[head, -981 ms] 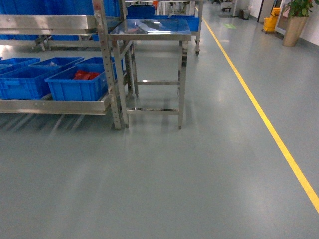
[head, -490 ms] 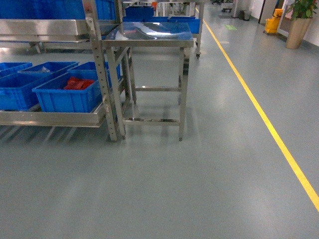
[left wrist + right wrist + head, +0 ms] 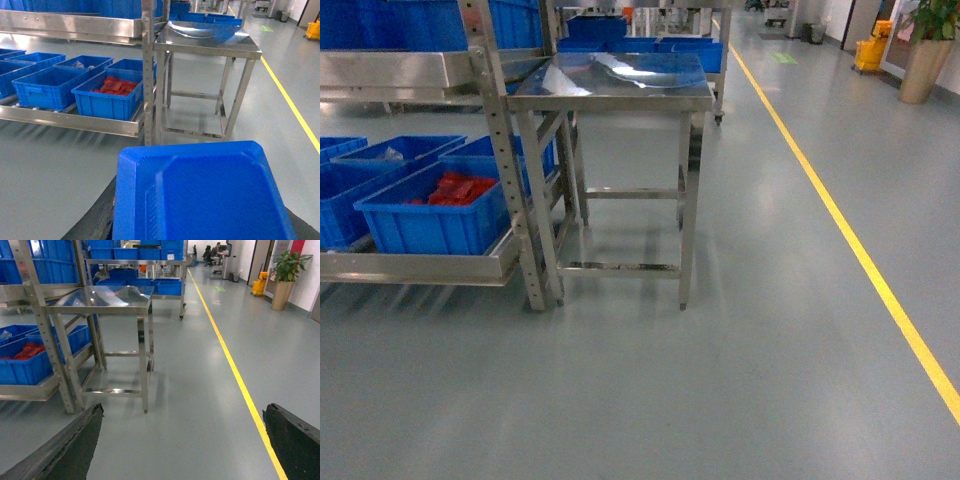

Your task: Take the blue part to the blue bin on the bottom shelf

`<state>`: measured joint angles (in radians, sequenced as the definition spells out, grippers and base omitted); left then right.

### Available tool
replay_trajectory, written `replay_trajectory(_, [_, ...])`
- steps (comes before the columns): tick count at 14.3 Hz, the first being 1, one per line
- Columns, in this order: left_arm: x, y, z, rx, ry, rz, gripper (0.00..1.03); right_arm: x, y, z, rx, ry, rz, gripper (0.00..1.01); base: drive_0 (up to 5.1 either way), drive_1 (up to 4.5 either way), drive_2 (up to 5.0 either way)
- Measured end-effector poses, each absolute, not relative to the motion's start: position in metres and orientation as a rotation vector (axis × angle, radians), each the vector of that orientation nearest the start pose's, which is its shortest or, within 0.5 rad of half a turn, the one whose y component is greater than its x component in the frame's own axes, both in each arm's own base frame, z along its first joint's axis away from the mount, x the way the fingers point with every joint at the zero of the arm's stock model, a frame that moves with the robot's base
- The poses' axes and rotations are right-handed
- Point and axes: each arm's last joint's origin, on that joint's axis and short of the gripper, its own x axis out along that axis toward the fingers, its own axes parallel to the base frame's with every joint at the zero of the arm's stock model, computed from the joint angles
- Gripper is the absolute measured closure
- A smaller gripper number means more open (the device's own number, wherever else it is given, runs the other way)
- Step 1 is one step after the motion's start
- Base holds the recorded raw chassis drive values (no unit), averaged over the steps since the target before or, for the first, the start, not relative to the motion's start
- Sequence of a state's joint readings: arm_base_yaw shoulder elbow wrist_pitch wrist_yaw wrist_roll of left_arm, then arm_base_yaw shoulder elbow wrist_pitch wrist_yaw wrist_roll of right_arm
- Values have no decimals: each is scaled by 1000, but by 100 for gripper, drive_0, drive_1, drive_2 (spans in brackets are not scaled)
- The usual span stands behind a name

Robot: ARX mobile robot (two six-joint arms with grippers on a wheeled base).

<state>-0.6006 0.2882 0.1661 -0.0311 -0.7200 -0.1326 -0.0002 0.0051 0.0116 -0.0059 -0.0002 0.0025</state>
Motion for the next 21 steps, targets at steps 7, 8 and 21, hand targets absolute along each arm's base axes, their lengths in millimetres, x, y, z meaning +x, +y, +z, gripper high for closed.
replay_trajectory(7, [98,-44,195,-38,113,129,59,97,0,167,3,-4,0,3,3,406,-400])
replay_trajectory(8, [98,-44,194,-36,115,129,59,97,0,166,3,0,0,3,-6,397,-409])
replay_trajectory(21, [98,-44,194,-35,117,125,59,97,0,167,2,-7,0,3,3,406,-400])
